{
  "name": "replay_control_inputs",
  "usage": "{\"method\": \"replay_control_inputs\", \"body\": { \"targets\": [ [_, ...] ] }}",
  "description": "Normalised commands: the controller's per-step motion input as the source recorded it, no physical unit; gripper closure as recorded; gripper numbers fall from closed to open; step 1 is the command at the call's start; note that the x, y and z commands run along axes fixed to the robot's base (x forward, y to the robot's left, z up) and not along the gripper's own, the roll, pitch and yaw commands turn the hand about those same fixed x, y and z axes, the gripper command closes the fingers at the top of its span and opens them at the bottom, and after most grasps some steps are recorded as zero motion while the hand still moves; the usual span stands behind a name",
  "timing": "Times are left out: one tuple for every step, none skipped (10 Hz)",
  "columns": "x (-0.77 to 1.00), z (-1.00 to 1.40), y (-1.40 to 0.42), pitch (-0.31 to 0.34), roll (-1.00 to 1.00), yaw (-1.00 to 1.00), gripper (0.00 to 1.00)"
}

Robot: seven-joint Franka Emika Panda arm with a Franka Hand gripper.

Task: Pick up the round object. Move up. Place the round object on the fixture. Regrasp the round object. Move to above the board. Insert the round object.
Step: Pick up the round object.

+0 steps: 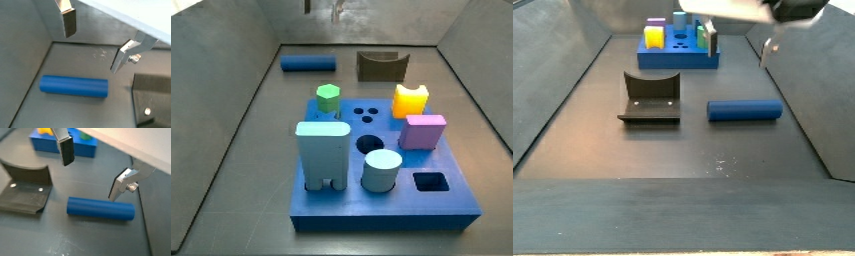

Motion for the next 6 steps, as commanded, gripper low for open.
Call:
{"method": "replay_control_inputs", "body": {
  "targets": [
    [-0.06,-0.91,0.0,-0.094,0.0,-1.0,0.0],
    [-0.06,-0.91,0.0,-0.091,0.0,-1.0,0.0],
    [-0.07,-0.94,0.0,-0.037,0.0,-1.0,0.0],
    [-0.01,-0.83,0.0,0.0,-0.02,-1.0,0.0],
    [0.0,-0.8,0.0,0.0,-0.03,-1.0,0.0],
    [0.0,-0.78,0.0,0.0,-0.03,-1.0,0.0]
  ]
}}
